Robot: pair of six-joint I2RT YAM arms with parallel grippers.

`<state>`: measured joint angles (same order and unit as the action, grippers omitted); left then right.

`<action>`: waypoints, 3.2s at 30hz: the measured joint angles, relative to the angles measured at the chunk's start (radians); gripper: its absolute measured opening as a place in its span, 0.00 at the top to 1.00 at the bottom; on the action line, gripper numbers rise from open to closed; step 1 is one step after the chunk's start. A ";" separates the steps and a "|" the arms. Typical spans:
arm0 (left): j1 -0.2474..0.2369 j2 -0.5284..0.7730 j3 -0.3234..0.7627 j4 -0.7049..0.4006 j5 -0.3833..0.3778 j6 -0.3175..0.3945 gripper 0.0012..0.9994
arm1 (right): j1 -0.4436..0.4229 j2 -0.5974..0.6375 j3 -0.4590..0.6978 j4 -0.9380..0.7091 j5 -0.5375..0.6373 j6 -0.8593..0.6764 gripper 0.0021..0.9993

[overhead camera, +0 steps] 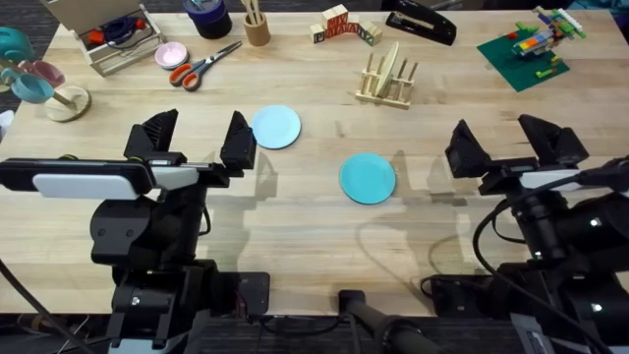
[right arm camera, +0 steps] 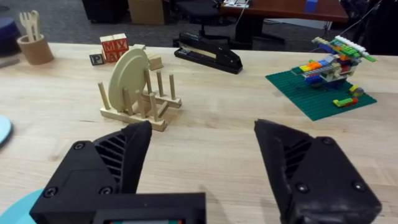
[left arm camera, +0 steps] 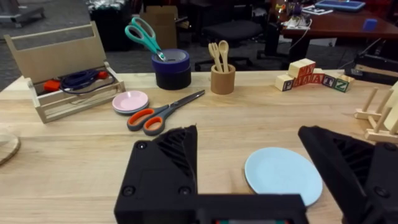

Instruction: Pick up the plates from the table one by one and place each into a slot on the dish rack.

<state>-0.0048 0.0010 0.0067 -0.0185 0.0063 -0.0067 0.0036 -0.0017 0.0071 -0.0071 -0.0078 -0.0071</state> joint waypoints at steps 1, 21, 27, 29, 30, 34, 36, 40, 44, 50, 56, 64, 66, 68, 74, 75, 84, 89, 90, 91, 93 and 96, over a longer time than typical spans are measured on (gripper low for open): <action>0.000 0.000 0.000 0.000 0.000 0.000 0.01 | 0.000 0.000 0.000 0.000 0.000 0.000 0.00; 0.000 0.000 0.060 0.033 0.000 0.000 0.01 | 0.000 0.002 0.028 0.005 -0.011 0.012 0.00; 0.000 0.029 0.252 -0.065 -0.001 0.000 0.01 | 0.000 0.014 0.183 -0.003 -0.012 0.015 0.00; 0.000 0.073 0.320 -0.111 -0.001 0.000 0.01 | 0.000 0.043 0.248 -0.034 -0.012 0.015 0.00; 0.000 0.098 0.349 -0.132 -0.001 0.000 0.01 | 0.000 0.065 0.281 -0.056 -0.012 0.015 0.00; 0.000 0.247 0.502 -0.262 -0.003 0.000 0.01 | 0.000 0.184 0.406 -0.161 -0.012 0.015 0.00; 0.000 0.345 0.593 -0.344 -0.003 0.000 0.01 | 0.000 0.261 0.475 -0.223 -0.012 0.015 0.00; 0.000 0.529 0.758 -0.503 -0.001 0.001 0.01 | 0.000 0.438 0.627 -0.342 -0.012 0.016 0.00; 0.000 0.700 0.893 -0.630 0.001 0.001 0.01 | 0.000 0.609 0.776 -0.458 -0.013 0.016 0.00; 0.000 0.906 1.035 -0.765 0.045 0.002 0.01 | 0.000 0.850 0.966 -0.615 -0.015 0.016 0.00; 0.000 1.040 1.103 -0.826 0.069 0.002 0.01 | 0.000 1.030 1.082 -0.661 -0.015 0.016 0.00; 0.000 1.100 1.105 -0.831 0.076 0.002 0.01 | 0.000 1.094 1.091 -0.663 -0.015 0.016 0.00; 0.000 1.099 1.105 -0.831 0.077 0.002 0.01 | 0.000 1.097 1.091 -0.666 -0.015 0.016 0.00; 0.000 1.099 1.105 -0.831 0.080 0.001 0.19 | 0.000 1.097 1.091 -0.667 -0.015 0.016 0.00; 0.018 1.100 1.105 -0.831 0.140 0.006 0.95 | 0.000 1.097 1.092 -0.667 -0.015 0.016 0.00; 0.036 1.103 1.105 -0.831 0.172 0.007 0.96 | 0.000 1.097 1.092 -0.667 -0.015 0.016 0.00; 0.281 1.290 1.108 -0.871 0.613 0.121 0.96 | 0.000 1.097 1.092 -0.667 -0.015 0.016 0.00; 0.308 1.439 1.108 -0.886 0.766 0.204 0.96 | 0.000 1.097 1.092 -0.667 -0.015 0.016 0.00; 0.308 1.468 1.108 -0.885 0.787 0.220 0.96 | 0.000 1.097 1.092 -0.667 -0.015 0.016 0.00; 0.308 1.494 1.108 -0.883 0.803 0.234 0.96 | 0.000 1.097 1.092 -0.667 -0.015 0.016 0.00; 0.308 1.546 1.108 -0.879 0.832 0.261 0.96 | 0.000 1.097 1.092 -0.667 -0.015 0.016 0.00; 0.308 1.622 1.108 -0.878 0.860 0.306 0.96 | 0.000 1.097 1.092 -0.667 -0.015 0.016 0.00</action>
<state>0.3035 1.6234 1.1149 -0.8960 0.8663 0.2994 0.0036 1.0950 1.0988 -0.6743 -0.0227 0.0090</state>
